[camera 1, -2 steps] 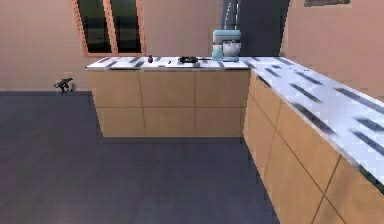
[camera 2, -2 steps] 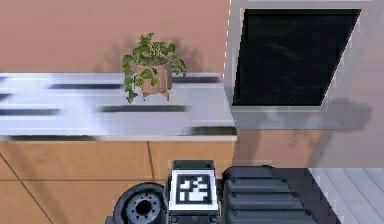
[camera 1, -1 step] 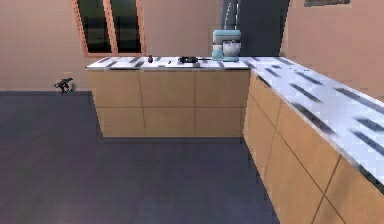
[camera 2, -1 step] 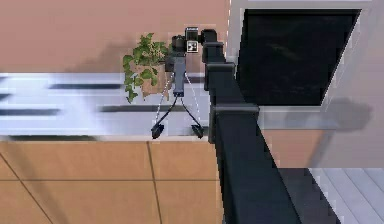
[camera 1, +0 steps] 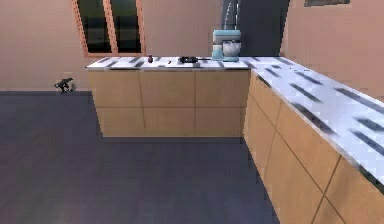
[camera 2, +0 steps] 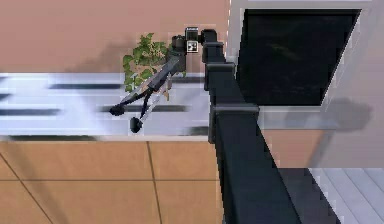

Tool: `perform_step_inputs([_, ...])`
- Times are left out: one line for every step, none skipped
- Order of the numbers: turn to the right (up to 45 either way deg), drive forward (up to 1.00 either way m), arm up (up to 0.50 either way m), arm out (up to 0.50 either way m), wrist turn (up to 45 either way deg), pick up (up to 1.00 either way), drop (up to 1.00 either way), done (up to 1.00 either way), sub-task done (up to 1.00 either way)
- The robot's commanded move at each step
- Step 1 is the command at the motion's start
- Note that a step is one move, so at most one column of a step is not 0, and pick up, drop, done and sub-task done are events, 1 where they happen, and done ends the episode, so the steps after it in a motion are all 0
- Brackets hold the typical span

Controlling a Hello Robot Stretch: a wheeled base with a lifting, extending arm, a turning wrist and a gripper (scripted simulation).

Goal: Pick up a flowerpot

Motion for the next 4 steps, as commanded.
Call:
perform_step_inputs([0.0, 0.0, 0.0, 0.0, 45.0, 0.0, 0.0, 0.0, 0.0])
perform_step_inputs([0.0, 0.0, 0.0, 0.0, 45.0, 0.0, 0.0, 0.0, 0.0])
perform_step_inputs([0.0, 0.0, 0.0, 0.0, 9.0, 0.0, 0.0, 0.0, 0.0])
perform_step_inputs([0.0, 0.0, 0.0, 0.0, 0.0, 1.0, 0.0, 0.0, 0.0])
